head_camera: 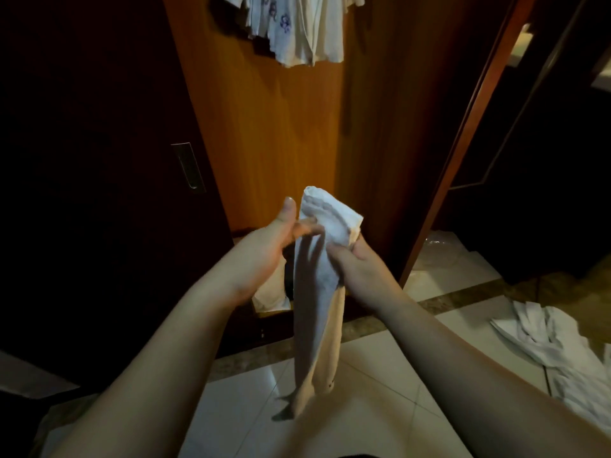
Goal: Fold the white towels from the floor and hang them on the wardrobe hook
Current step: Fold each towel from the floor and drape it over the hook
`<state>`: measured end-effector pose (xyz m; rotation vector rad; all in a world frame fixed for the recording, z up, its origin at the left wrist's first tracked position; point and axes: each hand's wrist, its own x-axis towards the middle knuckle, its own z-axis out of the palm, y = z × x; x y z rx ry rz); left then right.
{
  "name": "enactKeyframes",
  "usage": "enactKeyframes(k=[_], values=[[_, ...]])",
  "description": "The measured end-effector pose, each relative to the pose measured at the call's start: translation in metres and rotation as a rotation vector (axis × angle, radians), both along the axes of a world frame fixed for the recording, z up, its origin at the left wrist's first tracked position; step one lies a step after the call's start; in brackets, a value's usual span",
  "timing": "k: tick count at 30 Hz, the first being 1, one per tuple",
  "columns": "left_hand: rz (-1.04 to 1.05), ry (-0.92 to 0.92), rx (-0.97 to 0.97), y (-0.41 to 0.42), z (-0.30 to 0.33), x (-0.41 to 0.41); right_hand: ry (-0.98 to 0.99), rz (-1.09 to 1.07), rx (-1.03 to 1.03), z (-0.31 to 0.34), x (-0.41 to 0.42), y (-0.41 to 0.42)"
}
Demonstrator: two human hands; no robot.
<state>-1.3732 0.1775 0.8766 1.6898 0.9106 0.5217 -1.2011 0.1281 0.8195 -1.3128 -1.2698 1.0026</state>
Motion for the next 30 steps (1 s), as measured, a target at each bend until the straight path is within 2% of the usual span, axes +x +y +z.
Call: enactKeyframes(k=[3, 5, 9, 11, 14, 23, 27, 28, 30], values=[[0.237, -0.167, 0.101, 0.008, -0.003, 0.003, 0.172, 0.034, -0.022, 0.015, 0.009, 0.005], [0.337, -0.222, 0.083, 0.013, -0.007, 0.007, 0.284, 0.04, -0.008, 0.026, 0.013, 0.009], [0.113, -0.373, -0.18, 0.02, -0.017, 0.012, 0.481, 0.04, 0.005, 0.052, 0.02, 0.021], [0.081, -0.421, -0.244, 0.023, -0.017, 0.013, 0.554, 0.076, -0.003, 0.067, 0.025, 0.027], [0.068, -0.466, -0.303, 0.027, -0.014, 0.018, 0.591, 0.132, 0.03, 0.084, 0.034, 0.037], [0.084, -0.424, -0.142, 0.034, 0.013, 0.04, 0.563, 0.103, 0.019, 0.099, 0.065, 0.054], [0.075, -0.391, -0.14, 0.046, 0.037, 0.046, 0.664, 0.285, -0.04, 0.065, 0.07, 0.04], [0.09, -0.396, -0.143, 0.05, 0.044, 0.047, 0.632, 0.291, -0.057, 0.054, 0.068, 0.038], [0.116, -0.421, -0.149, 0.057, 0.058, 0.047, 0.441, 0.278, -0.106, 0.038, 0.064, 0.037]])
